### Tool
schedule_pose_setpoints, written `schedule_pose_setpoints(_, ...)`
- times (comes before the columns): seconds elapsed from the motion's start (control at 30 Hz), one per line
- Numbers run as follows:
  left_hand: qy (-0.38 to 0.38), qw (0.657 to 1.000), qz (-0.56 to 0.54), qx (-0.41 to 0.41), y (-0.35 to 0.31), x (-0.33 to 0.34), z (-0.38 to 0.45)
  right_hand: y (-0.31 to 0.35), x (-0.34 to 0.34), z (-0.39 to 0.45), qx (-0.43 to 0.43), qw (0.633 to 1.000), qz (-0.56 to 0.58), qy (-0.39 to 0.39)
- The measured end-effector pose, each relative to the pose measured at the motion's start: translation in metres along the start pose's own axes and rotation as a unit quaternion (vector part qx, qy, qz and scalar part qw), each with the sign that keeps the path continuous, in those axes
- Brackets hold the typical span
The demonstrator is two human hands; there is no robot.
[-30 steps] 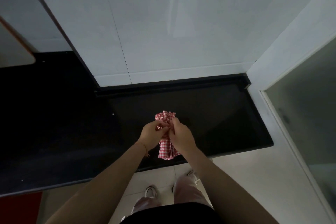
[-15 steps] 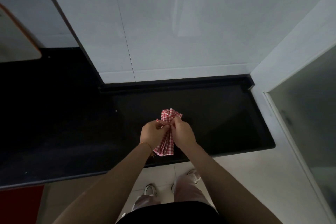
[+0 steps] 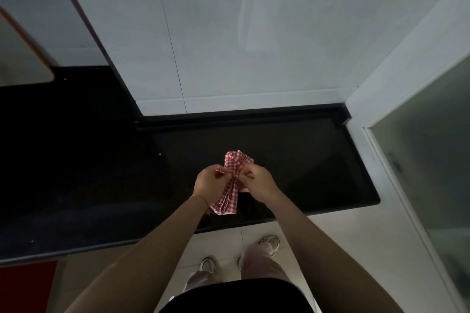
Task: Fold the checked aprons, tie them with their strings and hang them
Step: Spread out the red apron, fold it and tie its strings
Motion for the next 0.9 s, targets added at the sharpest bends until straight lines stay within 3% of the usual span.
schedule_pose_setpoints(0.13, -0.005, 0.998, -0.048, -0.031, 0.003, 0.006, -0.002, -0.006, 0.001, -0.003, 0.002, 0.996, 0.075, -0.053)
schedule_pose_setpoints(0.23, -0.007, 0.990, -0.113, -0.088, 0.014, 0.011, 0.001, -0.015, 0.004, -0.006, 0.045, 0.977, 0.194, -0.077)
schedule_pose_setpoints(0.37, 0.012, 0.937, -0.291, -0.195, 0.031, 0.020, -0.003, -0.025, 0.008, -0.009, 0.099, 0.930, 0.339, -0.101)
schedule_pose_setpoints(0.43, 0.028, 0.932, -0.296, -0.205, 0.030, 0.021, -0.002, -0.025, 0.007, -0.011, 0.111, 0.921, 0.361, -0.097)
schedule_pose_setpoints(0.63, 0.099, 0.952, -0.234, -0.168, 0.019, 0.004, 0.012, -0.011, 0.002, -0.008, 0.099, 0.958, 0.262, -0.058)
schedule_pose_setpoints(0.8, 0.114, 0.989, 0.041, -0.079, 0.015, 0.003, 0.017, -0.006, 0.010, -0.002, 0.025, 0.997, 0.013, -0.068)
schedule_pose_setpoints(0.9, 0.123, 0.988, 0.073, -0.061, 0.009, 0.004, 0.015, -0.003, 0.011, -0.003, 0.004, 0.997, -0.021, -0.068)
Point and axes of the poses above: each hand's wrist, its own z-axis towards the middle knuckle, its own x-axis out of the palm, y = z × x, the point moved 4 cm from there along z, towards the middle knuckle, and after that the axes turned 14 degrees about z, right-handed, at the moved point
